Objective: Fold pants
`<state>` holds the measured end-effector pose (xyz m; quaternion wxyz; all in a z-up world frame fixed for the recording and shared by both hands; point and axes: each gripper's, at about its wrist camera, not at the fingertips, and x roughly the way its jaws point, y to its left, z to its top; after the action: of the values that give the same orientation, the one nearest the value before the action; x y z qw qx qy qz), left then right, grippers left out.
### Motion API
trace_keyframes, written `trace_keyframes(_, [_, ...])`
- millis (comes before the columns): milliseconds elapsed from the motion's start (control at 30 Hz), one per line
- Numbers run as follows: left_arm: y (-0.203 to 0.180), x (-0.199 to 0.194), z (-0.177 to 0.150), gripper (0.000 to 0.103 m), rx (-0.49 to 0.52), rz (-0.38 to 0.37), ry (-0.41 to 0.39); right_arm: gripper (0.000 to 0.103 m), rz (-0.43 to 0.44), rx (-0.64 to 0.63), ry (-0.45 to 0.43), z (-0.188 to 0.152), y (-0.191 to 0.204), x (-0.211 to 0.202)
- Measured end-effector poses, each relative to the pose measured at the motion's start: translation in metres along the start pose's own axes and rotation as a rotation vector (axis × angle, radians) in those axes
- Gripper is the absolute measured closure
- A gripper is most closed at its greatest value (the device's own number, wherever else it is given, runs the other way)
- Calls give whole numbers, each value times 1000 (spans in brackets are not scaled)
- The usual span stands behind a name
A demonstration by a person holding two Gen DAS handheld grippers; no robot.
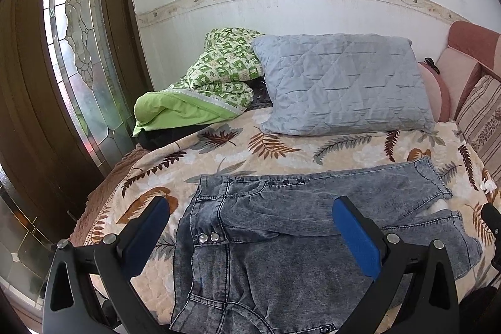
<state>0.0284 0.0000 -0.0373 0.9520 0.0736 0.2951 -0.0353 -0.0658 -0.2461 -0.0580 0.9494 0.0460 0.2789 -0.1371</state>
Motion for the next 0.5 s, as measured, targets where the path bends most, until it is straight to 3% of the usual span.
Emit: trace_keyframes(500, [-22, -5, 7, 0, 25, -62, -27, 1, -68, 5, -36, 12, -11, -19])
